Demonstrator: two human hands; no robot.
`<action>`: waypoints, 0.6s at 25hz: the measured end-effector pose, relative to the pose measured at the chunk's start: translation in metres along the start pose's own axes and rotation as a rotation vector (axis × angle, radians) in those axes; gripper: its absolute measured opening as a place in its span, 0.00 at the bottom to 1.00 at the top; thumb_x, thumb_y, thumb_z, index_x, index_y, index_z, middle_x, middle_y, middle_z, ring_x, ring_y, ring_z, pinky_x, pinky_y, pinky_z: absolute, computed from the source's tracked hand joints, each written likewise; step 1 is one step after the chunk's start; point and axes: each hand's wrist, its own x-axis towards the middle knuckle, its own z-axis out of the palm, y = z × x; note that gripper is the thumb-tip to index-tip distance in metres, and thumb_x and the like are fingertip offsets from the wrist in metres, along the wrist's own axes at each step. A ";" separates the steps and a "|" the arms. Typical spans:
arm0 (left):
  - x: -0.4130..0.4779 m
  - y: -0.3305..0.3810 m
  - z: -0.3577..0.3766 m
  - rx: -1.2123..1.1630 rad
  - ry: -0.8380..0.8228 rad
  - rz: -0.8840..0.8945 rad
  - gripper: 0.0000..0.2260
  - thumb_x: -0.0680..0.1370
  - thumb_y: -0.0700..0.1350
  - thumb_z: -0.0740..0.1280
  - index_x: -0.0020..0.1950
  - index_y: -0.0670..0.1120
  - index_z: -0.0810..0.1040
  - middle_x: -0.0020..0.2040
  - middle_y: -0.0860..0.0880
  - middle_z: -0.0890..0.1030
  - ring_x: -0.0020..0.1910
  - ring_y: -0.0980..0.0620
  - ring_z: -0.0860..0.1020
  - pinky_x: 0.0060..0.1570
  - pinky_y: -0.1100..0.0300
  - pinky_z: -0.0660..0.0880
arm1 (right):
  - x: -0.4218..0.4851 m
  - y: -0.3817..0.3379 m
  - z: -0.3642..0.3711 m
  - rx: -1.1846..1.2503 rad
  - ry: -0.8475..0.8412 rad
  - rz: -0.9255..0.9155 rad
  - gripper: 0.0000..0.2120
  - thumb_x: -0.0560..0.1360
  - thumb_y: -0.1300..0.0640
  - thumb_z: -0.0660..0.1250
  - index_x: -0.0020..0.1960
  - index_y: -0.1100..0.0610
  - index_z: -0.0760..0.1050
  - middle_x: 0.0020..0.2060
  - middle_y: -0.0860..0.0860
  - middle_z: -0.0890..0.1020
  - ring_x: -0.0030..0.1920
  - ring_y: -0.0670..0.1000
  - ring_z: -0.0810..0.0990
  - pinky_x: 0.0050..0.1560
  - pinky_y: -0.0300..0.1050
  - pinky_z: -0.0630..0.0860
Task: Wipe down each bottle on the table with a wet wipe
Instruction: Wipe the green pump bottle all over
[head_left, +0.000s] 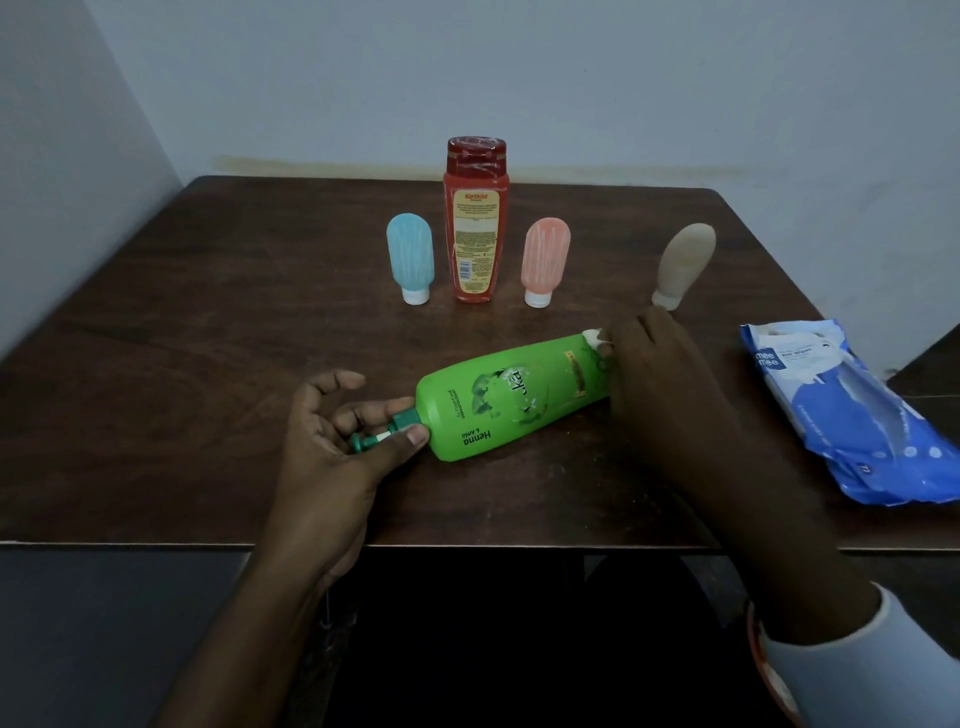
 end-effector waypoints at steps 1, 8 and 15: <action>0.000 0.000 0.000 -0.005 0.001 -0.003 0.29 0.67 0.30 0.75 0.62 0.49 0.69 0.51 0.39 0.87 0.52 0.44 0.86 0.54 0.52 0.84 | -0.002 -0.001 0.000 0.028 0.005 0.036 0.08 0.71 0.68 0.69 0.50 0.64 0.76 0.46 0.60 0.76 0.43 0.56 0.74 0.41 0.45 0.66; 0.002 -0.001 0.000 -0.021 -0.002 -0.007 0.27 0.70 0.27 0.73 0.61 0.49 0.70 0.50 0.40 0.87 0.49 0.44 0.86 0.53 0.50 0.84 | -0.029 0.019 -0.005 0.005 -0.050 0.141 0.04 0.76 0.59 0.66 0.44 0.59 0.76 0.42 0.55 0.74 0.41 0.57 0.75 0.37 0.47 0.68; 0.001 0.001 0.000 -0.001 -0.021 0.011 0.28 0.69 0.29 0.74 0.61 0.49 0.69 0.51 0.39 0.87 0.51 0.44 0.86 0.52 0.53 0.84 | 0.003 0.004 -0.014 0.191 0.119 0.049 0.10 0.77 0.62 0.67 0.57 0.59 0.82 0.47 0.55 0.80 0.47 0.54 0.77 0.45 0.47 0.73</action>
